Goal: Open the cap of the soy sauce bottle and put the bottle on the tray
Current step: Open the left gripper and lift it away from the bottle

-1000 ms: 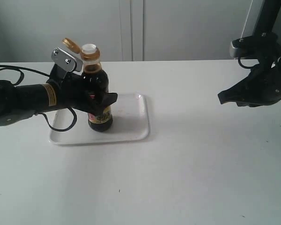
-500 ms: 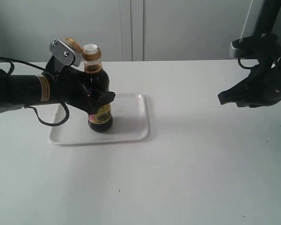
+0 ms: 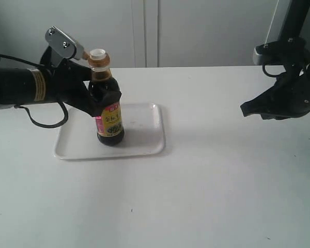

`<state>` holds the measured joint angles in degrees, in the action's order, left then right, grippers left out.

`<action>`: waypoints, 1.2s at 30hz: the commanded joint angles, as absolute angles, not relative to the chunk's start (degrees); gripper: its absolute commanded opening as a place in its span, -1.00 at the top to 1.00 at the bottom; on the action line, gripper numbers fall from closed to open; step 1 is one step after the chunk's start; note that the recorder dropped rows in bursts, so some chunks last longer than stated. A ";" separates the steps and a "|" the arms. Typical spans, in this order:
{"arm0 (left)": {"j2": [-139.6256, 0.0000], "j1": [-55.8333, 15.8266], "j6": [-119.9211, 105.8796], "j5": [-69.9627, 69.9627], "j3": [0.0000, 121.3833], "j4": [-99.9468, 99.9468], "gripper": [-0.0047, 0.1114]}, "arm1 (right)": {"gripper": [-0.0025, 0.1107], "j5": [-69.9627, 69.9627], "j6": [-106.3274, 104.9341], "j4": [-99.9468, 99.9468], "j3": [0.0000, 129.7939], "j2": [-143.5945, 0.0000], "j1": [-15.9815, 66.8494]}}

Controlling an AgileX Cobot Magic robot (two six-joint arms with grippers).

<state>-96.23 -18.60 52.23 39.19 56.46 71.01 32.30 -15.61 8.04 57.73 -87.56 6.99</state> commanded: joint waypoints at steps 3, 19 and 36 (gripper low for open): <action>-92.46 -18.44 55.98 35.94 56.68 74.60 -0.61 | 0.96 32.16 -16.25 8.09 57.96 -87.53 6.82; -85.23 -18.44 58.51 36.75 56.68 73.35 -0.61 | 0.96 32.29 -16.25 8.09 57.96 -87.53 6.82; -80.01 -18.44 59.59 38.64 58.79 66.00 -0.49 | 0.96 32.37 -17.03 7.99 57.96 -87.53 6.82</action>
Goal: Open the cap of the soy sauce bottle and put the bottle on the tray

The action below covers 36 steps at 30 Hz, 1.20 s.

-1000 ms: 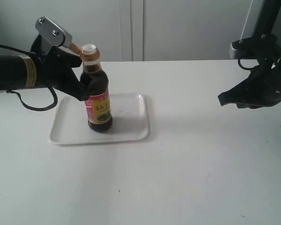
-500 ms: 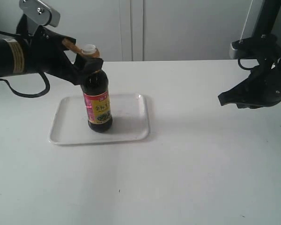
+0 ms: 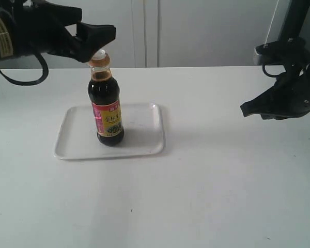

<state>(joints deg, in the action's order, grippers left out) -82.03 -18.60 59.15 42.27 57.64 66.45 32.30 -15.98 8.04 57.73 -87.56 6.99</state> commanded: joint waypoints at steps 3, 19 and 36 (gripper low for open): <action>-78.41 -18.44 59.59 29.15 59.36 66.00 0.00 | 0.96 33.35 -19.78 7.92 58.39 -87.53 6.82; -73.15 -18.44 38.42 -41.43 59.42 68.14 0.91 | 0.96 34.05 -22.85 7.17 60.86 -82.75 6.94; -73.05 -11.82 2.87 -59.04 63.15 13.02 0.92 | 0.96 50.74 -17.61 4.02 60.86 -82.75 6.83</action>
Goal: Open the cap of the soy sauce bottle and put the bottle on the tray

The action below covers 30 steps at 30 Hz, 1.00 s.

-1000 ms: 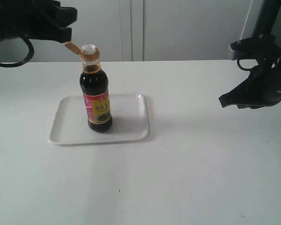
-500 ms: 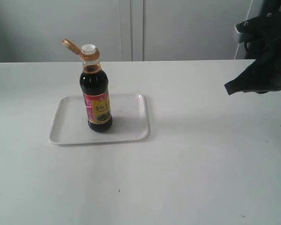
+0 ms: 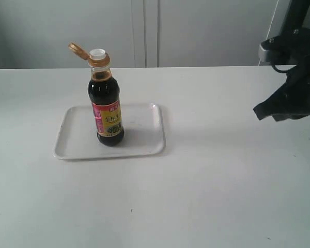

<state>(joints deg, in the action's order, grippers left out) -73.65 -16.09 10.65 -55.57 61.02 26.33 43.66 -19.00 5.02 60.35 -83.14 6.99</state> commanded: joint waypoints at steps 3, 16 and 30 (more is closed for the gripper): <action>-72.65 -8.20 1.16 -60.16 63.25 9.43 0.92 | 0.96 55.05 -17.33 4.02 60.86 -82.75 6.83; -61.33 -6.46 1.97 -48.55 55.30 9.44 0.92 | 0.96 42.31 -12.64 1.81 54.52 -70.63 6.83; -40.35 -6.46 6.23 -29.06 36.48 8.78 0.92 | 0.96 15.85 -11.14 2.13 32.34 -41.88 6.83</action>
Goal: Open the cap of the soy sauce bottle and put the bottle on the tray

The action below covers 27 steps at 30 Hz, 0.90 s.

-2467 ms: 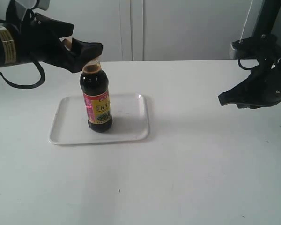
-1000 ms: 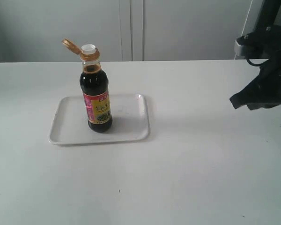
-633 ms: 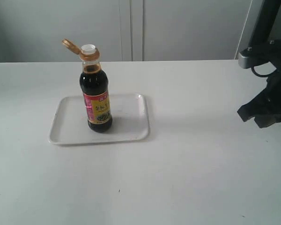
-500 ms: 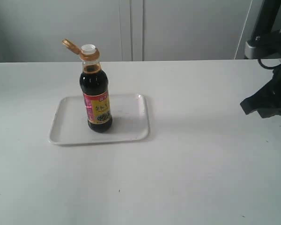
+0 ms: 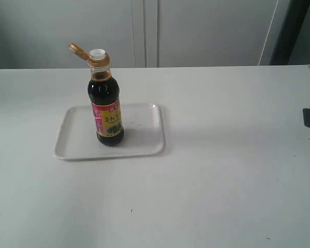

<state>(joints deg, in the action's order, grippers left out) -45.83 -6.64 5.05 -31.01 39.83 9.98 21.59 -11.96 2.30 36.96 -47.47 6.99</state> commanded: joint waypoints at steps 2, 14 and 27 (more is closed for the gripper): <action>-36.74 -6.46 6.23 -27.85 33.55 8.65 0.92 | 0.96 12.93 -11.14 4.50 29.71 -38.05 6.83; -21.19 -6.46 6.23 -20.21 24.34 4.49 0.92 | 0.96 3.12 -10.06 6.62 19.14 -23.33 6.83; -11.47 -6.46 6.23 -22.31 22.92 2.53 0.92 | 0.96 3.12 -10.14 6.68 13.38 -15.50 6.83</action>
<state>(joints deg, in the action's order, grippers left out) -12.73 -6.64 5.68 -22.06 23.75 3.17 2.93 -10.38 6.39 14.47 -16.35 6.99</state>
